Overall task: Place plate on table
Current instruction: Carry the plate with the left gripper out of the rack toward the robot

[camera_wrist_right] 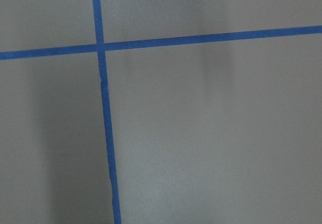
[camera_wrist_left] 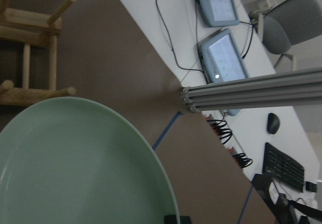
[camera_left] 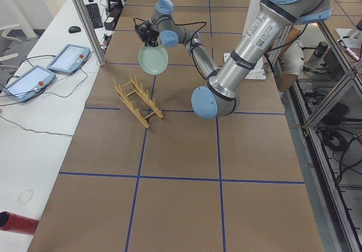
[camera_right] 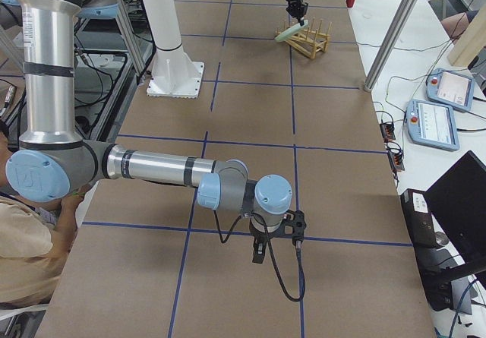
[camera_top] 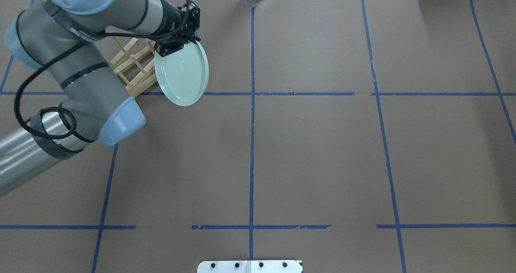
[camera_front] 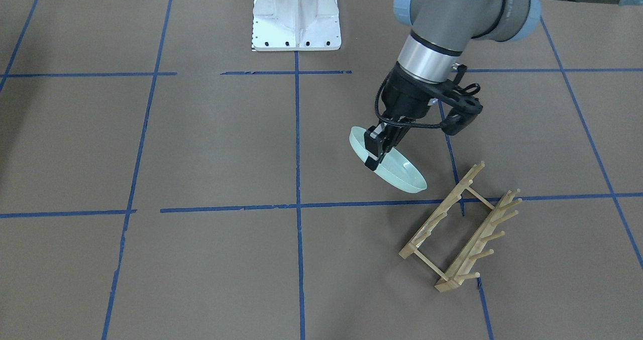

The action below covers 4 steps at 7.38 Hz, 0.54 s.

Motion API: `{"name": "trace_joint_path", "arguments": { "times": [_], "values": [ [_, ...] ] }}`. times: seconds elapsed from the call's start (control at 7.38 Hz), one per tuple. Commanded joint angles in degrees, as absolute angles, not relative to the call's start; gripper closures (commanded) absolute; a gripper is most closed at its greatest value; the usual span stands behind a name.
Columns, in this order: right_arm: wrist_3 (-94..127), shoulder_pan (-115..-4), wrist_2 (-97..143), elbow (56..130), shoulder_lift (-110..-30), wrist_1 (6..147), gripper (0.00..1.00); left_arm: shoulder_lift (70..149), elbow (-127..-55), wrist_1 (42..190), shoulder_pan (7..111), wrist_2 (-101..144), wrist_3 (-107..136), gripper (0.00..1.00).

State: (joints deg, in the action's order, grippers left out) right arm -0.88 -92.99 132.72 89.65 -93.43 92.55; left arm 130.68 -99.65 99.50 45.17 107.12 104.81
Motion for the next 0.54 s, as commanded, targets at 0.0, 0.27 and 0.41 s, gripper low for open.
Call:
{"name": "trace_joint_path", "arguments": {
  "times": [0.0, 0.27, 0.41],
  "values": [
    [-0.9, -93.0, 132.7, 89.6, -93.3, 92.5, 0.00, 137.7, -96.8, 77.0, 38.8, 107.1, 94.2, 1.00],
    [-0.9, -93.0, 132.7, 89.6, -93.4, 92.5, 0.00, 144.3, -84.2, 70.1, 36.1, 107.1, 90.1, 1.00],
    [-0.9, -93.0, 132.7, 89.6, -93.4, 92.5, 0.00, 146.3, -83.0, 67.0, 35.1, 107.1, 87.4, 1.00]
  ]
}}
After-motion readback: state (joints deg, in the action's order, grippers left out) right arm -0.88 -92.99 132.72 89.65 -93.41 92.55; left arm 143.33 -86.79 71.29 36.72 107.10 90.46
